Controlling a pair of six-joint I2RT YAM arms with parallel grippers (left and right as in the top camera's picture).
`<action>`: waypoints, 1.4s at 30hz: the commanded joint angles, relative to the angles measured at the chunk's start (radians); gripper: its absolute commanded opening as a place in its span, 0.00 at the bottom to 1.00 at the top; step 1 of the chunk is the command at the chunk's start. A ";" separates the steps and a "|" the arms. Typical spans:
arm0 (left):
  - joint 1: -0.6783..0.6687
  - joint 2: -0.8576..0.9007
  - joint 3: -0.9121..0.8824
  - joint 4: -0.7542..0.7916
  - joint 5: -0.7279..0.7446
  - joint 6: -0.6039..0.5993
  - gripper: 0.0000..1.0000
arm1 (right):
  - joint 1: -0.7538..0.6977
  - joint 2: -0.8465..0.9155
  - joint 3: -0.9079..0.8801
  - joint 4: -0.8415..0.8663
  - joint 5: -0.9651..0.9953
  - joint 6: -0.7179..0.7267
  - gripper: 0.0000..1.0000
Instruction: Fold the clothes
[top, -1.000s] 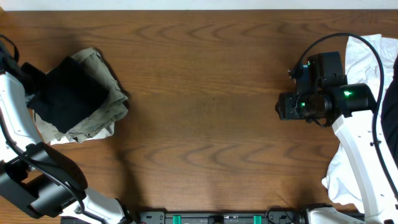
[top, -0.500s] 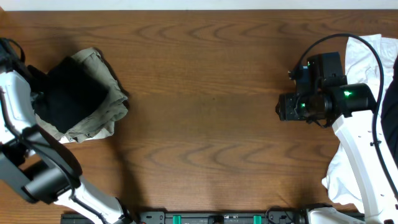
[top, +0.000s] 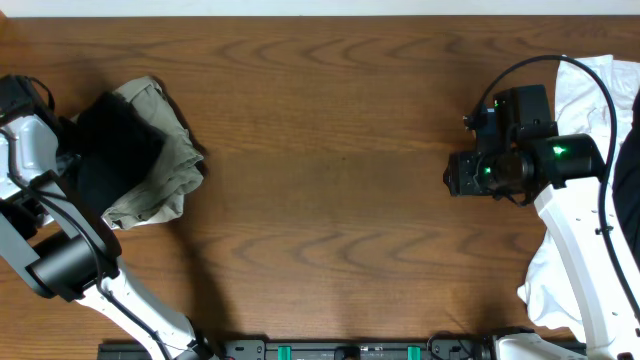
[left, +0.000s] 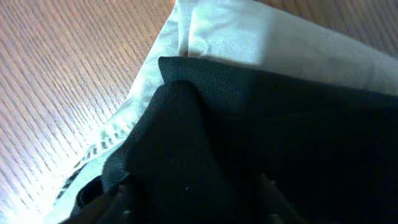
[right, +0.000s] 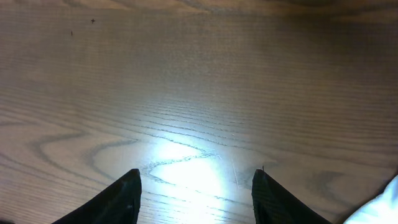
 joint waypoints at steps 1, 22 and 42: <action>0.005 0.021 -0.010 -0.002 0.022 0.019 0.74 | -0.015 -0.002 -0.002 0.002 0.010 -0.010 0.56; -0.022 -0.410 0.037 -0.006 0.122 0.159 0.98 | -0.015 -0.002 -0.002 0.040 0.018 -0.010 0.74; -0.576 -0.527 0.037 -0.136 0.172 0.314 0.98 | -0.015 -0.003 -0.002 0.328 0.061 -0.032 0.99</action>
